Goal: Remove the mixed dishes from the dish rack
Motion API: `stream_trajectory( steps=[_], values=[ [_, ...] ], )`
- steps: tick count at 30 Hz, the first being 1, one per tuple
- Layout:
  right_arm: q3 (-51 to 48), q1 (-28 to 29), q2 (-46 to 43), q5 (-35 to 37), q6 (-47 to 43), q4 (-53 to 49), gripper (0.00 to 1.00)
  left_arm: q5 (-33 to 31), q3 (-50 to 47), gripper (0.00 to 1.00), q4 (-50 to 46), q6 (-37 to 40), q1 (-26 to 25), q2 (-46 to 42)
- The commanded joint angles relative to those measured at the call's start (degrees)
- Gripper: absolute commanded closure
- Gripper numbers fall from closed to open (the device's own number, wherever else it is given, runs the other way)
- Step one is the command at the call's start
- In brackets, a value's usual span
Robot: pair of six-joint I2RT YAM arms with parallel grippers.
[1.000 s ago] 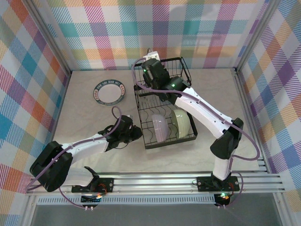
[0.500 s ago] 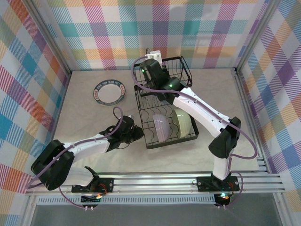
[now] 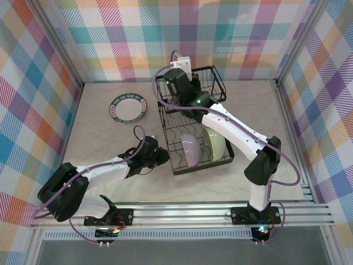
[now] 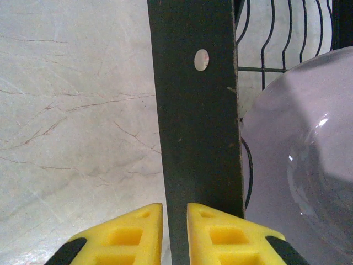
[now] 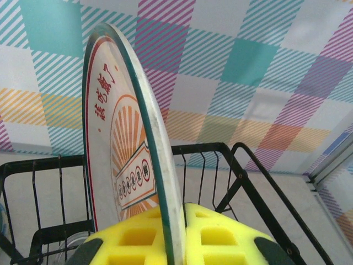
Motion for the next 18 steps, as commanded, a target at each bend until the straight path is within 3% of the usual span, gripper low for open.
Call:
stream_trajectory(
  steps=[1,11,15,18],
  values=[
    [-1.0,0.2,-2.9,3.4,-5.2,8.5,1.00,-1.2,-0.3,0.81,1.1,-0.2,-0.8,0.2],
    [-6.2,-1.4,-8.8,3.4,-7.9,13.7,1.00,-3.9,0.4,0.74,-3.8,1.5,-0.8,-3.8],
    [-9.1,-1.9,-12.5,2.8,-8.1,14.4,1.00,-5.1,0.9,0.69,-5.8,2.4,-0.8,-5.4],
    [-11.7,-2.1,-15.9,1.4,-7.4,13.8,1.00,-6.4,1.5,0.60,-8.1,3.3,-0.8,-7.5]
  ],
)
